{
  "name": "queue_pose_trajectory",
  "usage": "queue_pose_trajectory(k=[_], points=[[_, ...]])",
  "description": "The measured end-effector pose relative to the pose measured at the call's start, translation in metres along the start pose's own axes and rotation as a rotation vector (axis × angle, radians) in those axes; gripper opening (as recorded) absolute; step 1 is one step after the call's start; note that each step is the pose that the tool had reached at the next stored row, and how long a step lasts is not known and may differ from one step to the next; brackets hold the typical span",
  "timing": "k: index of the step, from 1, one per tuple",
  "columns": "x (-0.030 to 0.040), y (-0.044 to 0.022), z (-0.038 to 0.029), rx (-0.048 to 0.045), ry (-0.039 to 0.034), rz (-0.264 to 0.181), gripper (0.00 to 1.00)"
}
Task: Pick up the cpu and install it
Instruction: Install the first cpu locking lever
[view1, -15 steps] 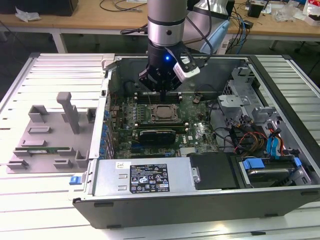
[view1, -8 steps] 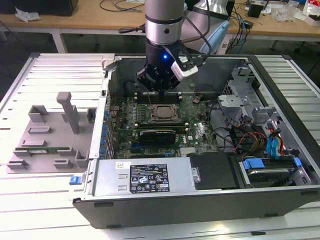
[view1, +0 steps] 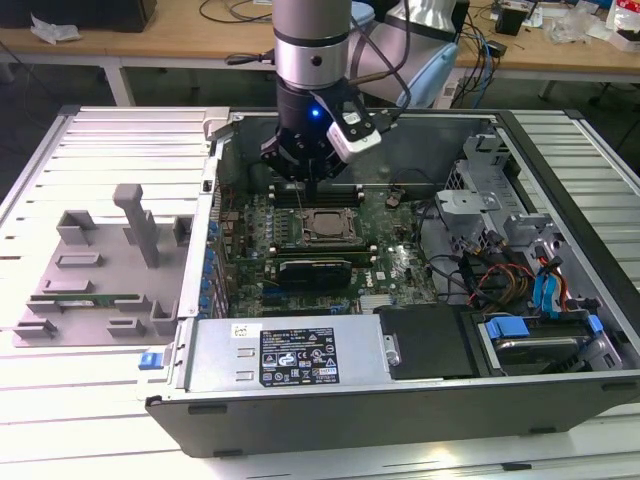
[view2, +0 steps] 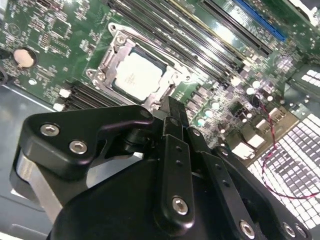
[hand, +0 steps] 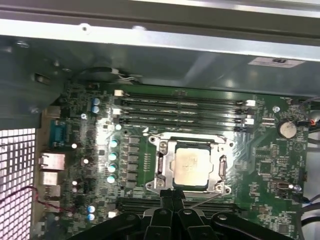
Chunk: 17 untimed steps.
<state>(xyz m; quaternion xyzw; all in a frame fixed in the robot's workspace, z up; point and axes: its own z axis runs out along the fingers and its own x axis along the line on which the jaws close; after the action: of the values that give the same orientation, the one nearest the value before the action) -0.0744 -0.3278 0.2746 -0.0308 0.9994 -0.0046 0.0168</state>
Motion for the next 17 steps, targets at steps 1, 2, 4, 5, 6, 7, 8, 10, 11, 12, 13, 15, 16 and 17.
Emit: queue_pose_trajectory(k=[1,2,4,5,6,7,8,10,11,12,13,15,16,17], points=[[0.0039,0.0003,-0.0001,-0.0001,-0.0008,0.000,0.11],[0.0070,0.0005,-0.0003,0.0000,-0.0012,0.000,0.11],[0.0104,0.0007,-0.0004,0.0001,-0.0016,0.000,0.11],[0.0111,0.0008,-0.0003,0.0000,-0.0016,0.000,0.11],[0.0112,0.0008,-0.0004,0.0001,-0.0016,0.000,0.11],[0.0113,0.0007,-0.0004,-0.0003,-0.0015,0.000,0.11],[0.0115,0.0007,-0.0004,-0.0076,-0.0026,0.000,0.11],[0.0121,0.0008,-0.0004,-0.0283,-0.0055,0.001,0.11],[0.0123,0.0008,-0.0004,-0.0377,-0.0069,0.001,0.11],[0.0129,0.0008,-0.0004,-0.0508,-0.0088,0.002,0.11],[0.0134,0.0009,-0.0004,-0.0643,-0.0108,0.002,0.11],[0.0165,0.0010,-0.0005,-0.0868,-0.0150,0.003,0.11],[0.0189,0.0012,-0.0005,-0.0922,-0.0163,0.003,0.11],[0.0215,0.0014,-0.0005,-0.1042,-0.0177,0.004,0.11]])
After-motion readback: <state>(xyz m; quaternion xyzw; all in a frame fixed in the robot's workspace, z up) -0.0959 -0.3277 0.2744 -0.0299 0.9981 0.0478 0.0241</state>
